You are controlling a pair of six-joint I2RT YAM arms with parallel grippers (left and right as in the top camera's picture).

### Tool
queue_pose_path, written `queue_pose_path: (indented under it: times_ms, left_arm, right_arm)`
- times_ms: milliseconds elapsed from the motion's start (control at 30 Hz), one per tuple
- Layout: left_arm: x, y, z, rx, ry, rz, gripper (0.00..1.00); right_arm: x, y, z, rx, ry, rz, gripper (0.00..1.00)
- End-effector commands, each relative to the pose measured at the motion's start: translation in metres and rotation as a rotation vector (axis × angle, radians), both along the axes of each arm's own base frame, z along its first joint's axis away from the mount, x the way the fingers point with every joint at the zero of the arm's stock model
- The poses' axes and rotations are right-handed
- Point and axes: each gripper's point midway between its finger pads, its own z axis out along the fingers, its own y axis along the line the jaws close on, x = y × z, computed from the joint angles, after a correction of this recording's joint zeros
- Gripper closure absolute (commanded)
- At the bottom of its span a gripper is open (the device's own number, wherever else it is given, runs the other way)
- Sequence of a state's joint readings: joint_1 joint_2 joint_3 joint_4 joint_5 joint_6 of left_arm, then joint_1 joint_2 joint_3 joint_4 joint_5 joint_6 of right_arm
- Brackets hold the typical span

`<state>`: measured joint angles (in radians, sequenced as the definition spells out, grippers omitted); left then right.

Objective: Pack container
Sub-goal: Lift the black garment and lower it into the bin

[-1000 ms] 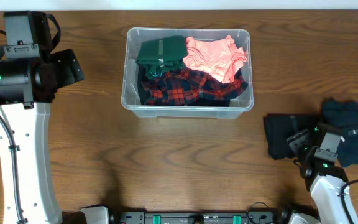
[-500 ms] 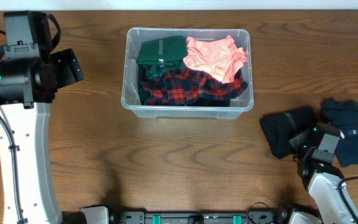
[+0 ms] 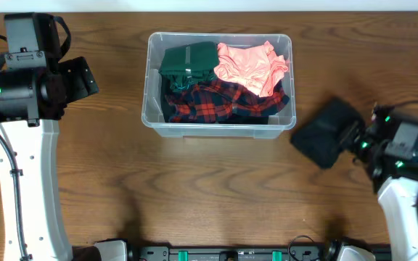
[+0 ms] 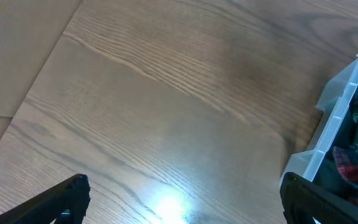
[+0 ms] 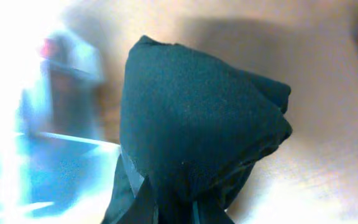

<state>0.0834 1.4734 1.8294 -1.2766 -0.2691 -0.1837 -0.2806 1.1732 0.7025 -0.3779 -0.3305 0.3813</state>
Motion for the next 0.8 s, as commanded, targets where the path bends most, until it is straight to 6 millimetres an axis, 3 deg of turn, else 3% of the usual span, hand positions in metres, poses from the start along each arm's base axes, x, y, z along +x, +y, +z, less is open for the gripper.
queue_pose_path:
  times_ms: [0,167,433,633,767]
  left_arm:
    - [-0.001,0.003,0.003,0.010,-0.004,0.012,0.02]
    - [-0.001,0.003,0.003,0.010,-0.004,0.011,0.02]
    - [-0.001,0.003,0.003,0.010,-0.004,0.011,0.02]
    - [-0.001,0.003,0.003,0.010,-0.004,0.012,0.02]
    - [-0.001,0.003,0.003,0.010,-0.004,0.011,0.02]
  right_arm:
    - [0.019,0.020,0.060,-0.029,-0.155,0.214,0.99]
    - [0.026,0.032,0.112,-0.015,-0.236,0.284,0.99]
    - [0.033,0.054,0.167,0.115,-0.332,0.241,0.99]
    - [0.032,0.101,0.194,0.210,-0.400,0.309,0.99]
    - [0.034,0.141,0.197,0.224,-0.410,0.357,0.99]
